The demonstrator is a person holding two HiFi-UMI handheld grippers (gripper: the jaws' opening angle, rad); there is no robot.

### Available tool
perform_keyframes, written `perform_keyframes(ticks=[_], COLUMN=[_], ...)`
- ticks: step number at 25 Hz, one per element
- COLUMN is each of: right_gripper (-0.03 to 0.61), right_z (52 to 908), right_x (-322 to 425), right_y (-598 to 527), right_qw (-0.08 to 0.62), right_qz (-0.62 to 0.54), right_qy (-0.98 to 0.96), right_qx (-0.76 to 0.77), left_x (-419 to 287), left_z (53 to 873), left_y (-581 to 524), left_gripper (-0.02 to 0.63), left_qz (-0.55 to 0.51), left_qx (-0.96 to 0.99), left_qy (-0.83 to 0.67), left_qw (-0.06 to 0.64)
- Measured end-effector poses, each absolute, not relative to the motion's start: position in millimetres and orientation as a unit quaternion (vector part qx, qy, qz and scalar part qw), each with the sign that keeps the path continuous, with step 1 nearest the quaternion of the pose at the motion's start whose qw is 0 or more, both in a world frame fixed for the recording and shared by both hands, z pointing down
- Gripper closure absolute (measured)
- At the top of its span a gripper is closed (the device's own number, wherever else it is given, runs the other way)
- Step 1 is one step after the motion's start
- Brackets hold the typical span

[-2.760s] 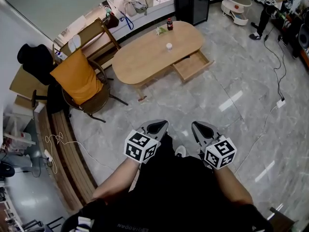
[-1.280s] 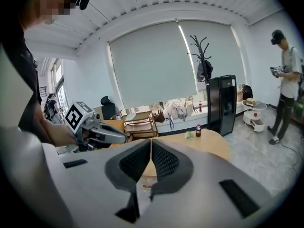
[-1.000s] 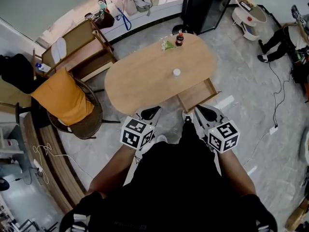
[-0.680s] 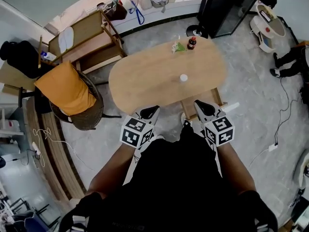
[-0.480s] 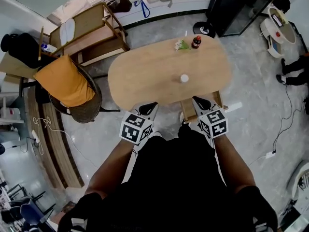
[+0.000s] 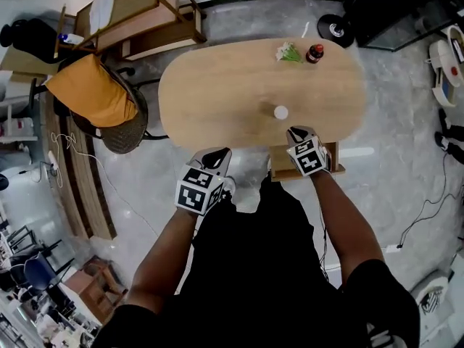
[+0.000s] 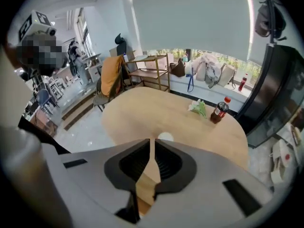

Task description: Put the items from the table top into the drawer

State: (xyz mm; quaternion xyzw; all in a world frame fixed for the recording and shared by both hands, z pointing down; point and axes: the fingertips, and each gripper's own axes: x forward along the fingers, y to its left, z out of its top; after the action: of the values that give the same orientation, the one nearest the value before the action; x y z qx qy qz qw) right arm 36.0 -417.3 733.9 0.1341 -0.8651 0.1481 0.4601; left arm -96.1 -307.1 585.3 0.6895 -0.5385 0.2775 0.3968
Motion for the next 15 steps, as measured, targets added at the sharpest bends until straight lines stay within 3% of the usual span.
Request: perform_keyframes(ticks=[2, 4, 8, 11, 15], right_gripper=[0.553, 0.463, 0.435, 0.345, 0.328], right_z=[763, 790, 833, 858, 884], right_x=[33, 29, 16, 2, -10], right_y=[-427, -436, -452, -459, -460], right_qw=[0.488, 0.507, 0.53, 0.542, 0.559], right_qz=[0.133, 0.126, 0.111, 0.101, 0.081], right_qy=[-0.855, -0.847, -0.837, -0.832, -0.825], right_qx=[0.114, 0.098, 0.08, 0.062, 0.032], left_x=[-94, -92, -85, -79, -71], left_z=[599, 613, 634, 648, 661], left_y=[-302, -296, -289, -285, -281], left_gripper=[0.609, 0.609, 0.609, 0.609, 0.609], left_qz=[0.281, 0.286, 0.283, 0.282, 0.268], left_qx=[0.676, 0.664, 0.649, 0.641, 0.634], left_qy=[-0.542, -0.543, -0.543, -0.541, -0.547], left_qw=[0.412, 0.427, 0.451, 0.467, 0.477])
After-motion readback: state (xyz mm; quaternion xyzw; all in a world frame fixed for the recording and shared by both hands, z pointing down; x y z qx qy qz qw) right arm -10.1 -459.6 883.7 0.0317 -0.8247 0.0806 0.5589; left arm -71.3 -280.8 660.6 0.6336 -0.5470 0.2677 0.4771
